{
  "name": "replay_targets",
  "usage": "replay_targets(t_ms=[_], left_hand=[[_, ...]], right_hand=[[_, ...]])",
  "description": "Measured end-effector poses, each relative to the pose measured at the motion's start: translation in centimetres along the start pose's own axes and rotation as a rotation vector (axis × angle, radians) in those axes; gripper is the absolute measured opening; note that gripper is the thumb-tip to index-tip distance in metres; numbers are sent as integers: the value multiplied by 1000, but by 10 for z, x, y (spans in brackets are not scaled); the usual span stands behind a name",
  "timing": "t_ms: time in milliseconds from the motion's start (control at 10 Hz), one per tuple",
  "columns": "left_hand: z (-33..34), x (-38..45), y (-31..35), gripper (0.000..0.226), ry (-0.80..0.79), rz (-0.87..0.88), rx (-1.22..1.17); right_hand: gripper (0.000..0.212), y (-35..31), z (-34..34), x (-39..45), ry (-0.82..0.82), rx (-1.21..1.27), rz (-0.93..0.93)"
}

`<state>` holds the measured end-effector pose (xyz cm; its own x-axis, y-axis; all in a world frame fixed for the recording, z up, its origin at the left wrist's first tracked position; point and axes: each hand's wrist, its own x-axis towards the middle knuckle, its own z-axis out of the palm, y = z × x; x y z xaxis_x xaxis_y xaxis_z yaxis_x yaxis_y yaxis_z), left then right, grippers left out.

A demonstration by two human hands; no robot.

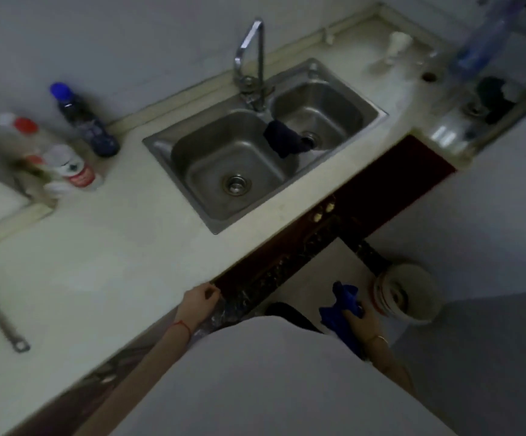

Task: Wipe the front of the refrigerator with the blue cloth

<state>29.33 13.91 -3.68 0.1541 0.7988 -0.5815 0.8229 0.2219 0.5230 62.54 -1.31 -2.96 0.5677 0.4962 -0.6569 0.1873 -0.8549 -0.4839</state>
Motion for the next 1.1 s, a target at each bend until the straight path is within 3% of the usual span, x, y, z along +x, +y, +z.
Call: replay_targets(t_ms=[200, 400, 500, 800, 1000, 1100], left_hand=[[-22, -36, -11, 22, 347, -105, -167], [-43, -59, -35, 24, 614, -205, -165], [-52, -60, -49, 28, 635, -252, -105], [-82, -36, -80, 36, 574, -356, 18], [-89, -21, -84, 40, 507, -395, 121], [-85, -14, -84, 41, 478, -415, 120]], right_hand=[[48, -141, 8, 27, -112, -254, -603], [56, -253, 85, 23, -344, -480, -1014], [57, -292, 135, 18, -408, -577, -1129], [56, -352, 248, 15, -466, -804, -1288], [58, -348, 258, 28, -476, -839, -1305], [51, -349, 249, 35, -432, -717, -1255]])
